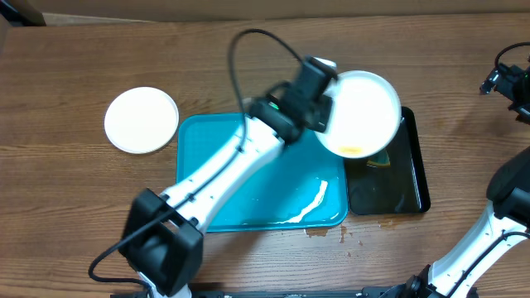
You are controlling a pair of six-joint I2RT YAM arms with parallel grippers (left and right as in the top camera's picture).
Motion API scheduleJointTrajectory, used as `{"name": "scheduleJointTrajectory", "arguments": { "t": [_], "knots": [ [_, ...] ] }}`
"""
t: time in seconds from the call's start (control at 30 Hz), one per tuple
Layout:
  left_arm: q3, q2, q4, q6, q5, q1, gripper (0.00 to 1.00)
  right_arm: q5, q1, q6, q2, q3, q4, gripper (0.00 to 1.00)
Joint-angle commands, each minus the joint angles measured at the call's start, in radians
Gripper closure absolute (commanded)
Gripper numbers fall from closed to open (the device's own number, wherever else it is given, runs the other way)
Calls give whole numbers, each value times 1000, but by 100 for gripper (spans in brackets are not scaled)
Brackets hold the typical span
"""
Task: Clean dirty plates on tray and stack at the side
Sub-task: 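Lift the white plate with the left gripper and tip it over the black tray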
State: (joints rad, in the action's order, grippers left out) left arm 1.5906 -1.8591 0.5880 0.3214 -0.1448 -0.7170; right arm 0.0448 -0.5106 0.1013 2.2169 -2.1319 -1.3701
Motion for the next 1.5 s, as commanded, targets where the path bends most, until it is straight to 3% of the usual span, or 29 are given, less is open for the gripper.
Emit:
{"name": "scheduleJointTrajectory", "arguments": {
  "t": [0.0,0.27,0.47,0.7,0.87,1.1,1.23,1.37,1.47],
  "knots": [
    [22,25,-29,-32,-237,-111,96,1,-1,4,-27,-14,5,0],
    [21,-1,-95,-248,-602,-315,96,1,-1,4,-27,-14,5,0],
    [21,-24,-246,-478,-872,-419,96,1,-1,4,-27,-14,5,0],
    [21,-25,-478,-747,-1015,-462,96,1,-1,4,-27,-14,5,0],
    [21,-25,-575,-843,-1019,-473,96,1,-1,4,-27,-14,5,0],
    [21,-25,-578,-835,-1018,-476,96,1,-1,4,-27,-14,5,0],
    [21,-25,-528,-673,-997,-473,96,1,-1,4,-27,-14,5,0],
    [21,-25,-341,-436,-770,-451,96,1,-1,4,-27,-14,5,0],
    [21,-25,-205,-255,-504,-393,96,1,-1,4,-27,-14,5,0]
  ]
}}
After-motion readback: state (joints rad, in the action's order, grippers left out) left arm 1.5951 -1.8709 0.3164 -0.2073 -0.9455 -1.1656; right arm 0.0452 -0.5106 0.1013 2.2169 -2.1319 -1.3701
